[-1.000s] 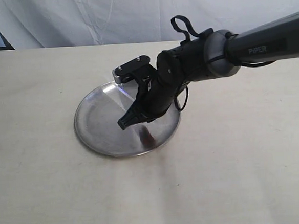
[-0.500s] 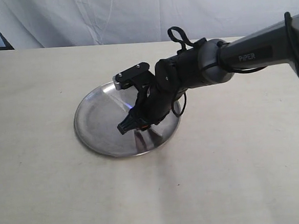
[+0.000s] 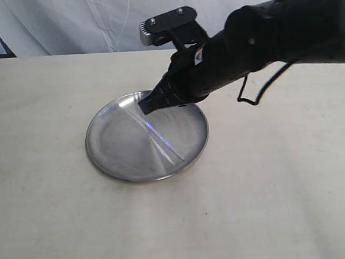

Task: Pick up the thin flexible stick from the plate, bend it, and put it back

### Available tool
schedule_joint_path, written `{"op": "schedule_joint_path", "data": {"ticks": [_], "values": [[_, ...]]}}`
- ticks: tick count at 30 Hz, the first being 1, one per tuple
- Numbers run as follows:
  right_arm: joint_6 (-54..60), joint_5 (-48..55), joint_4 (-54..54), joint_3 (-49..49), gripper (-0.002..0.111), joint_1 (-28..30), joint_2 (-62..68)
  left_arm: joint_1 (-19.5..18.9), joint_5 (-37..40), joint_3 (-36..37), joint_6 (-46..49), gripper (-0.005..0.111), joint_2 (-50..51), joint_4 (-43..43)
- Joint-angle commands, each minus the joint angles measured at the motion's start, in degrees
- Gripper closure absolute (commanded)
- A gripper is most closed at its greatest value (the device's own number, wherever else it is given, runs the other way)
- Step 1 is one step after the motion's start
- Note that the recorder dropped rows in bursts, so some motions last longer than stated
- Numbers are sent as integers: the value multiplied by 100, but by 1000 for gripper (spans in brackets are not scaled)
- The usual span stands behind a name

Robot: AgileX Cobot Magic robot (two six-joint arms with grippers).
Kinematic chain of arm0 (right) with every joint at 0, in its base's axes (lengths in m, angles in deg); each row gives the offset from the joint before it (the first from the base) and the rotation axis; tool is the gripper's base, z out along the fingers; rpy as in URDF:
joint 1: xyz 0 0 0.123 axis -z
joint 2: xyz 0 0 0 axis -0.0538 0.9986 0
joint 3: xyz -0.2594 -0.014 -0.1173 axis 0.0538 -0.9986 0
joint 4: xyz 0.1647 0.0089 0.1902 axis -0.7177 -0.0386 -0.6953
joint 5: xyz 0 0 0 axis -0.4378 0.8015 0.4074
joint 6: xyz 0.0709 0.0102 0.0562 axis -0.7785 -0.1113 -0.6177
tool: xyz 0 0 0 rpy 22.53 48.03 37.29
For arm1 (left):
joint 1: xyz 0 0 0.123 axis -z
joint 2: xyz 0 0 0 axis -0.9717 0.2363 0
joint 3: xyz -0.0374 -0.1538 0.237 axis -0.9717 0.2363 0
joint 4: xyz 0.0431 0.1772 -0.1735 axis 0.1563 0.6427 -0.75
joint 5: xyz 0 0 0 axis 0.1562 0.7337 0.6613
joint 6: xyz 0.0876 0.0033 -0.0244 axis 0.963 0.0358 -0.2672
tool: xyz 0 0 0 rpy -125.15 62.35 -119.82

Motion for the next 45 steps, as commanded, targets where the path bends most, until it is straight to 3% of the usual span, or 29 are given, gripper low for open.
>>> {"op": "schedule_joint_path", "data": {"ticks": [1, 10, 14, 19, 26, 32, 39, 45], "values": [[-16, 2, -15, -542, 108, 30, -835, 37, -387, 23, 19, 107, -12, 77], [-16, 1785, -1072, -715, 108, -49, -2046, 37, -405, 23, 19, 107, -12, 77], [-1, 1821, -1214, -715, 108, -49, -2196, 37, -397, 23, 19, 107, -12, 77], [78, 1857, -583, -715, 108, -49, -2322, 37, -397, 23, 19, 107, -12, 77], [78, 1752, -556, -897, 108, -49, -3465, 37, -408, 23, 19, 107, -12, 77], [78, -110, -623, -2734, 108, 285, -5303, 37, -396, 23, 19, 107, -12, 77], [78, -1859, -1601, -5533, 108, 1980, -7722, 37, -396, 23, 19, 107, -12, 77], [78, -2058, -1589, -6519, 108, 2642, -9638, 37, -396, 23, 19, 107, -12, 77]]}}
